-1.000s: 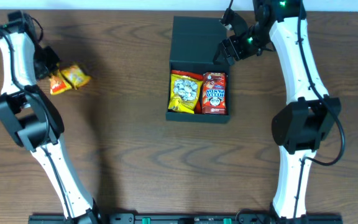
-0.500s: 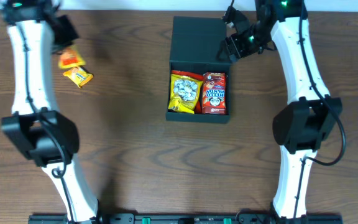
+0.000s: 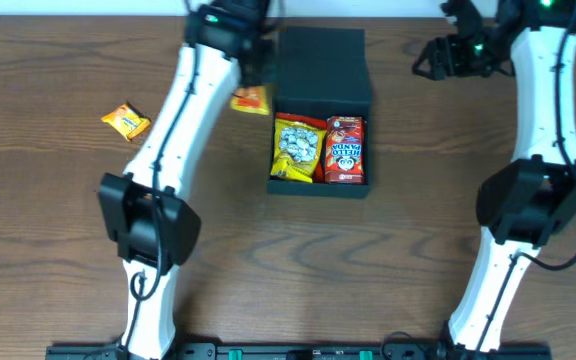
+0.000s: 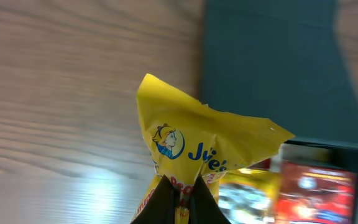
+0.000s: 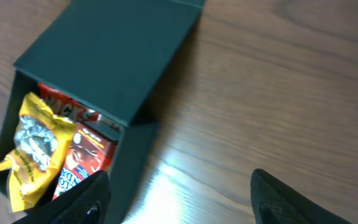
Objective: Pack container
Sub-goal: 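Carry the Julie's packet right and lower it into the green box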
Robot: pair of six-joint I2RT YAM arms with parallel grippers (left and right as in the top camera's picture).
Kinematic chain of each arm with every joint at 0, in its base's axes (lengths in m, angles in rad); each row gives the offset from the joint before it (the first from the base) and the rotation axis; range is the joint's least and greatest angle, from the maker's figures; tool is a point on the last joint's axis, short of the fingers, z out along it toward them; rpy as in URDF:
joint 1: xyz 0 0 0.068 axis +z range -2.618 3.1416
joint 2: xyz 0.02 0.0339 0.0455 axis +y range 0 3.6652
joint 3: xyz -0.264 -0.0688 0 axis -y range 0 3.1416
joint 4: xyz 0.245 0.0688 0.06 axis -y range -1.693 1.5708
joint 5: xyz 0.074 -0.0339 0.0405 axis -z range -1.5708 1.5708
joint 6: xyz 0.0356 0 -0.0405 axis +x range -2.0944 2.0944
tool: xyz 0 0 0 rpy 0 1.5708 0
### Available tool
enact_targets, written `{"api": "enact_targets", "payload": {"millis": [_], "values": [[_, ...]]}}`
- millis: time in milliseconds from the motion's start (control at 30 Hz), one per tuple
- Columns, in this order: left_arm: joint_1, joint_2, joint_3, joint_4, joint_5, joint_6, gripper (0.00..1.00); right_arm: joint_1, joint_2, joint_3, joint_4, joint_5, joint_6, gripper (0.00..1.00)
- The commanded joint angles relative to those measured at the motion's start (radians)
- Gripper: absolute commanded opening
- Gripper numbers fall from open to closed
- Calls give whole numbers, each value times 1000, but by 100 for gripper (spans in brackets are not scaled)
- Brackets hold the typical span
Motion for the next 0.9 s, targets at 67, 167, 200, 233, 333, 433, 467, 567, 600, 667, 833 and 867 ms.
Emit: {"api": "enact_targets", "payload": {"millis": [67, 167, 200, 233, 333, 433, 467, 567, 600, 667, 833, 867], "values": [[-45, 10, -46, -4, -63, -411, 6, -20, -20, 21, 3, -9, 14, 74], [-51, 10, -96, 13, -49, -773, 6, -25, -20, 21, 8, -8, 13, 74], [-53, 10, -114, 31, -32, -874, 6, -26, -20, 21, 10, -8, 14, 75], [-55, 10, -127, 50, -6, -959, 6, -28, -20, 21, 10, -8, 13, 74], [-64, 10, -138, 70, 80, -1168, 6, -31, -20, 21, 13, -8, 14, 75], [-80, 10, -138, 96, 94, -1189, 6, -34, -20, 21, 17, -10, 14, 75], [-85, 10, -138, 104, 95, -1189, 6, -36, -20, 21, 17, -13, 14, 75], [-99, 10, -138, 132, 99, -1212, 6, -43, -20, 21, 17, -39, 14, 75], [-103, 10, -138, 135, 99, -1231, 6, -45, -20, 21, 16, -40, 15, 75], [-109, 10, -138, 133, 98, -1290, 6, -48, -20, 21, 13, -44, 15, 75], [-113, 10, -138, 134, 99, -1374, 6, -58, -20, 21, 5, -62, 15, 75], [-113, 10, -138, 130, 98, -1382, 6, -59, -20, 21, 5, -62, 15, 75]]}}
